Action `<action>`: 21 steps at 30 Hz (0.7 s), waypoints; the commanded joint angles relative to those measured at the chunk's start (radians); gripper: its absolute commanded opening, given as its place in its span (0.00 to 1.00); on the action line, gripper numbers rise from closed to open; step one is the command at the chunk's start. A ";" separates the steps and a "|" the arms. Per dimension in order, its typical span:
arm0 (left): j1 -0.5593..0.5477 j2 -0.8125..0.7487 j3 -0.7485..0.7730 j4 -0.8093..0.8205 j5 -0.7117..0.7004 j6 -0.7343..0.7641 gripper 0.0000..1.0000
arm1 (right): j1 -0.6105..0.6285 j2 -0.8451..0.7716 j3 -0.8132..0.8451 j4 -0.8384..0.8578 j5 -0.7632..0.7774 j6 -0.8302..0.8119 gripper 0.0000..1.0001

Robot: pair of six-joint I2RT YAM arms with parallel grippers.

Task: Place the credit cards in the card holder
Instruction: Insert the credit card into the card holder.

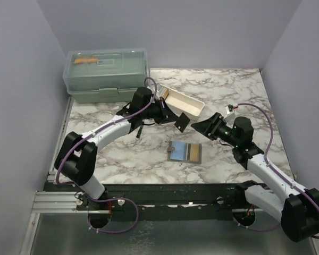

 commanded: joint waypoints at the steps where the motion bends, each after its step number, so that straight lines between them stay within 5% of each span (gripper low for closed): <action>1: 0.019 -0.083 -0.213 0.473 0.096 -0.307 0.00 | -0.007 0.020 -0.065 0.259 -0.090 0.150 0.60; 21: 0.014 -0.090 -0.376 0.707 0.043 -0.442 0.00 | -0.007 0.169 -0.216 0.707 -0.161 0.386 0.51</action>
